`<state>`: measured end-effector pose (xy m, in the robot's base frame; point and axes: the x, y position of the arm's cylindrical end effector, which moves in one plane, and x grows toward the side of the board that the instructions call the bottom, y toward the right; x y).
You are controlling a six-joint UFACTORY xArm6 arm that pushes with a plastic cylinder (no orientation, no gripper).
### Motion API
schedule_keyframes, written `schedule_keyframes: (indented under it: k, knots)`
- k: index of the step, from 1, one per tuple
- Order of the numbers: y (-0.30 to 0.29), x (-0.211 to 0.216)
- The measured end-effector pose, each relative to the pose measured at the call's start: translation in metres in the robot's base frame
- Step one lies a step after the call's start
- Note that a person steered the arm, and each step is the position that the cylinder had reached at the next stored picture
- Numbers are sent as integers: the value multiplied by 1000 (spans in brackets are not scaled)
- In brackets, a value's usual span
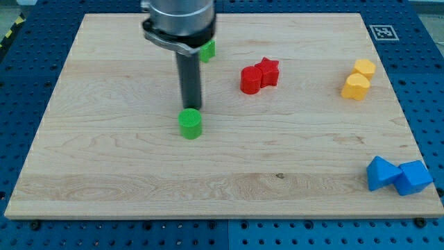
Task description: Move the green circle top left to the blue triangle
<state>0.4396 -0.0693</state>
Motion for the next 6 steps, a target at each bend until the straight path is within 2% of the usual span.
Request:
schedule_keyframes:
  k: [1,2,3,4,5,6]
  knots:
    - [-21,21]
    - [28,75]
    - [54,103]
    - [49,72]
    - [77,43]
    - [106,51]
